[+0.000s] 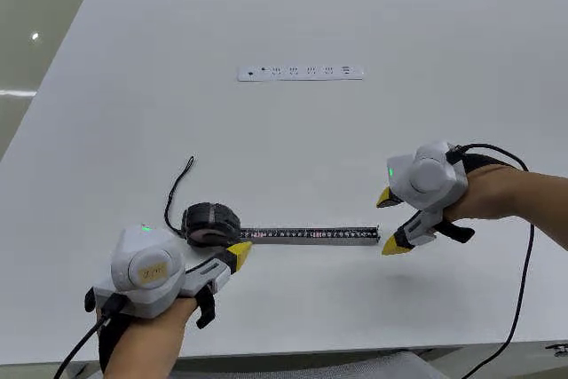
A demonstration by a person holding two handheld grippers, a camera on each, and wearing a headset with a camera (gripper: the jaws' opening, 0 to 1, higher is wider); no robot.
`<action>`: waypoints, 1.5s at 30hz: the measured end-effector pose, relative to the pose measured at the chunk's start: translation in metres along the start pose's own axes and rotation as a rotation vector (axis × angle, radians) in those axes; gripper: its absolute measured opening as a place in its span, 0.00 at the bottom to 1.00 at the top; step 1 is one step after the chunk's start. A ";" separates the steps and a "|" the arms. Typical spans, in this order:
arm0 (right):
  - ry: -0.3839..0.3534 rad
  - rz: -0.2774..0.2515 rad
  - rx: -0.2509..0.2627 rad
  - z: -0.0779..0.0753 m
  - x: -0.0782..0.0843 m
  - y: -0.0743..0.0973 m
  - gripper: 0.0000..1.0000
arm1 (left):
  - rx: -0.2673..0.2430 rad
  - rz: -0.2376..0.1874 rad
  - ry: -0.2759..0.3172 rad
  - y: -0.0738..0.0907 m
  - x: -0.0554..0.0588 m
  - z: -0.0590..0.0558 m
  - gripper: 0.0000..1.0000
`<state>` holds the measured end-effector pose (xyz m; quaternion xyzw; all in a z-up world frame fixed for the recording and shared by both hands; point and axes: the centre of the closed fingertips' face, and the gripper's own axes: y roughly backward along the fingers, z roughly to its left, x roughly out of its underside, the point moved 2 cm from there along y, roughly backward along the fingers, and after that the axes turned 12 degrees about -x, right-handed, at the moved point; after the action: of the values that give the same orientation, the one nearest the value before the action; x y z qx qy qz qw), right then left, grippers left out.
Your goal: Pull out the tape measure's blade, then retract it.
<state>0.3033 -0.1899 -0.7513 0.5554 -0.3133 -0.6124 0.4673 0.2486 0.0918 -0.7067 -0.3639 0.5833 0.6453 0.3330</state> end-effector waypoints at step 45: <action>-0.033 0.130 -0.018 -0.012 0.014 -0.033 0.15 | -0.056 0.023 0.052 -0.038 0.005 -0.002 0.83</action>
<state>0.3084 -0.1889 -0.7887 0.5196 -0.3509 -0.5926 0.5057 0.2785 0.0938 -0.7307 -0.3831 0.5776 0.6555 0.2998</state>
